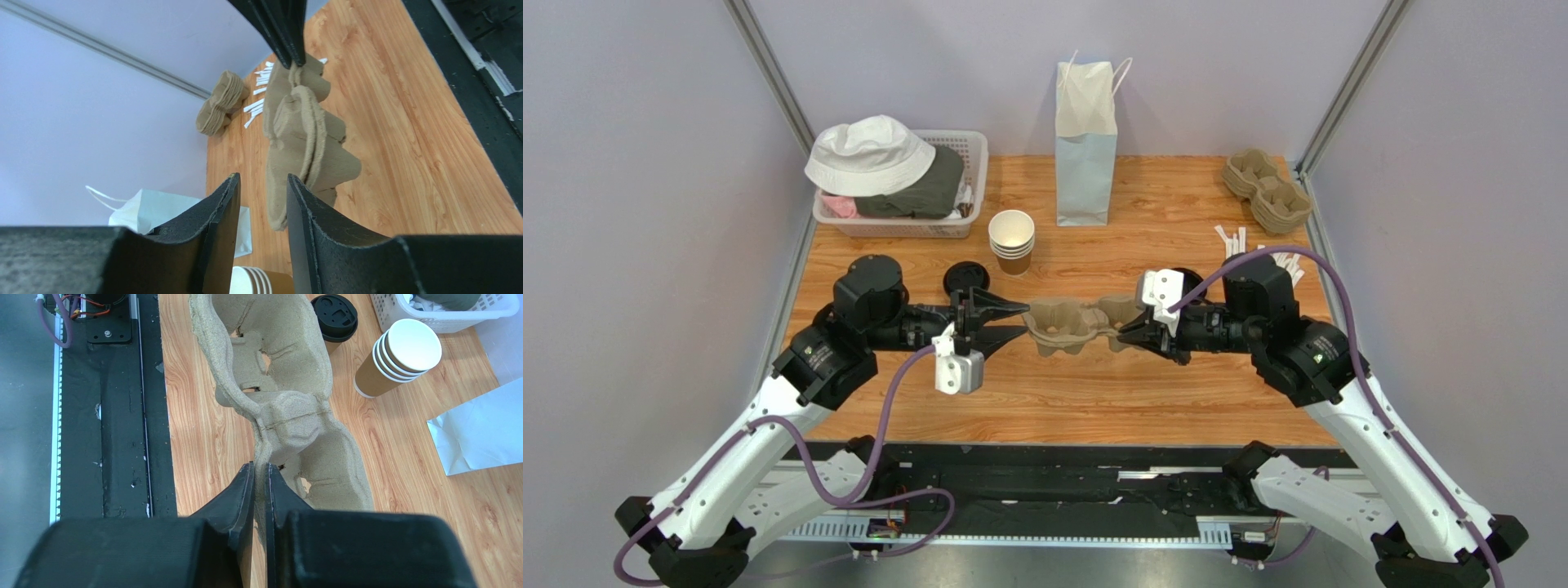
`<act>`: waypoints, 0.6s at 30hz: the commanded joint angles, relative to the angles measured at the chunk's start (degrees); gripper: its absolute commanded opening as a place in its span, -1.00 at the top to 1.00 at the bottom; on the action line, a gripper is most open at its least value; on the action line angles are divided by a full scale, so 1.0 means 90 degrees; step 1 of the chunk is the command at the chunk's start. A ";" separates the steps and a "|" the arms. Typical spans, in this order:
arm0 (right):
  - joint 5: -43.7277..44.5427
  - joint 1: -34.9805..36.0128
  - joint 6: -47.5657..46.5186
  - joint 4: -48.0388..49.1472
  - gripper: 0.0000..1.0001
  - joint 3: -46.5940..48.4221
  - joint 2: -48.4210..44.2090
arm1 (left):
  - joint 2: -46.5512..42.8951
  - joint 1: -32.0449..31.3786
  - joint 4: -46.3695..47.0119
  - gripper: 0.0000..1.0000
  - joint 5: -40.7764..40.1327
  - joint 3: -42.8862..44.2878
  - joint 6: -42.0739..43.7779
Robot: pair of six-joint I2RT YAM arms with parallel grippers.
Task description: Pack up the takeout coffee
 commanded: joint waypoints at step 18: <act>0.0107 0.0259 -0.0232 -0.0188 1.00 0.0309 -0.0058 | 0.0110 -0.0585 -0.0894 0.28 0.0058 0.0102 0.0918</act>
